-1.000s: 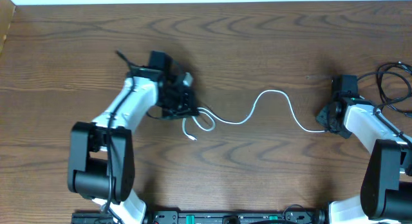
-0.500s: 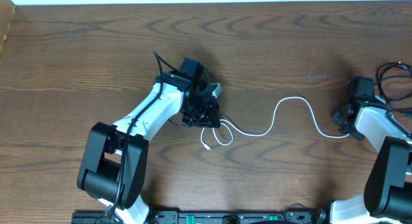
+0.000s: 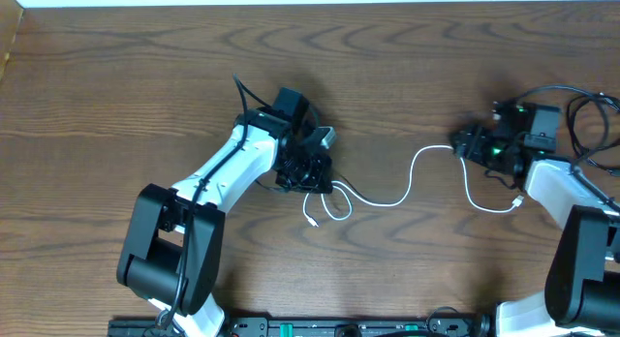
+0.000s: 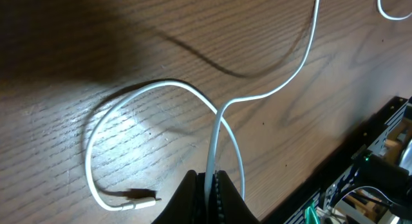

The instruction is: Untangle cables

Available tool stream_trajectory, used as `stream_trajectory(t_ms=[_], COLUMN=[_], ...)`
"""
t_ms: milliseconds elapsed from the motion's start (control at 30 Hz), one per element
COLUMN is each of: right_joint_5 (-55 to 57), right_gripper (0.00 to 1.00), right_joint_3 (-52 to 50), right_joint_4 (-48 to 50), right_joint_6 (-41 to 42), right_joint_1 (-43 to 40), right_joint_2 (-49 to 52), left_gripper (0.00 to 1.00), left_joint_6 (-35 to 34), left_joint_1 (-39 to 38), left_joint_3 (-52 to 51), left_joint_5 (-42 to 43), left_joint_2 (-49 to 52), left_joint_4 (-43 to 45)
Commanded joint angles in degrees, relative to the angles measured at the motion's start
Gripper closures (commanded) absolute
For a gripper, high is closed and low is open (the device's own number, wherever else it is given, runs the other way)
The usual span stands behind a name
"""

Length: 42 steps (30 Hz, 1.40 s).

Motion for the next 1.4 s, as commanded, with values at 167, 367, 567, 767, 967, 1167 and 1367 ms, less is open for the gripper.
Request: stream_trajectory(t_ms=[167, 367, 567, 767, 967, 1167, 1367], right_joint_5=[-9.09, -2.64, 4.74, 3.34, 0.13, -2.03, -3.28], right_gripper=[0.22, 0.26, 0.20, 0.22, 0.20, 0.19, 0.23], right_joint_3=[-0.09, -0.11, -0.46, -0.46, -0.46, -0.39, 0.46], right_joint_4=[-0.33, -4.63, -10.08, -11.30, -11.30, -8.48, -4.76], right_joint_6=[-4.35, -4.33, -4.35, -4.35, -4.35, -3.17, -3.08], right_joint_1=[6.71, 12.48, 16.55, 17.42, 17.40, 17.35, 17.25], right_joint_2=[0.46, 0.46, 0.46, 0.46, 0.46, 0.31, -3.61], left_gripper=[0.93, 0.93, 0.93, 0.93, 0.92, 0.93, 0.93], left_joint_6=[1.77, 1.51, 1.53, 1.53, 1.51, 1.49, 1.49], left_joint_1=[-3.72, -5.64, -5.53, -5.53, -5.53, -5.60, -5.60], left_joint_3=[-0.04, -0.04, -0.04, -0.04, -0.04, -0.04, -0.04], left_joint_5=[0.81, 2.56, 16.76, 17.38, 15.37, 12.85, 12.81], left_joint_2=[-0.20, -0.20, -0.20, -0.20, -0.20, -0.20, -0.20], left_joint_4=[-0.28, 1.46, 5.70, 6.73, 6.69, 6.43, 5.88])
